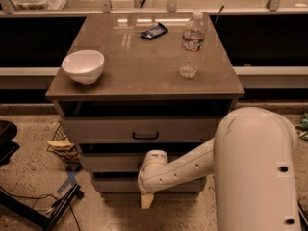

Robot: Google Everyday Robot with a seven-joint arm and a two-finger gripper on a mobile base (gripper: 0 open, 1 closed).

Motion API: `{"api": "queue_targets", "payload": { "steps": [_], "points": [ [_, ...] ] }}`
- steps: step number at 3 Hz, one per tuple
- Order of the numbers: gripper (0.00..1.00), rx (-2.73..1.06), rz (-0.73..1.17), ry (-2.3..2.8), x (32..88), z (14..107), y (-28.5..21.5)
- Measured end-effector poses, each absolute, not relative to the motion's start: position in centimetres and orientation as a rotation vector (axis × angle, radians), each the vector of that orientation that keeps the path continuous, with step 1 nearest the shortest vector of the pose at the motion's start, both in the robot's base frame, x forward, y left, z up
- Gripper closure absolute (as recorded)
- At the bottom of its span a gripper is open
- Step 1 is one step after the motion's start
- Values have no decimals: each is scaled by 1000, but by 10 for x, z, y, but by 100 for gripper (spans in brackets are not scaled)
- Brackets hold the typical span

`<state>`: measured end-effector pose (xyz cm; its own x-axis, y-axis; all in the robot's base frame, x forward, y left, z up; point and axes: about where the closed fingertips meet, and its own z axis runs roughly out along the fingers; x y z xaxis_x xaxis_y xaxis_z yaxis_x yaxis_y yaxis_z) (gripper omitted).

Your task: Open middle drawer

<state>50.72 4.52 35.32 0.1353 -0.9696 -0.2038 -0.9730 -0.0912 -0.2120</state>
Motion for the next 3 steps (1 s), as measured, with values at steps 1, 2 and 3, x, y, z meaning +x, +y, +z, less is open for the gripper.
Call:
{"api": "queue_targets", "payload": {
  "steps": [1, 2, 3],
  "points": [
    [41, -2127, 18, 1889, 507, 352, 46],
    [63, -2129, 20, 1889, 506, 351, 46],
    [87, -2128, 18, 1891, 504, 352, 45]
  ]
}}
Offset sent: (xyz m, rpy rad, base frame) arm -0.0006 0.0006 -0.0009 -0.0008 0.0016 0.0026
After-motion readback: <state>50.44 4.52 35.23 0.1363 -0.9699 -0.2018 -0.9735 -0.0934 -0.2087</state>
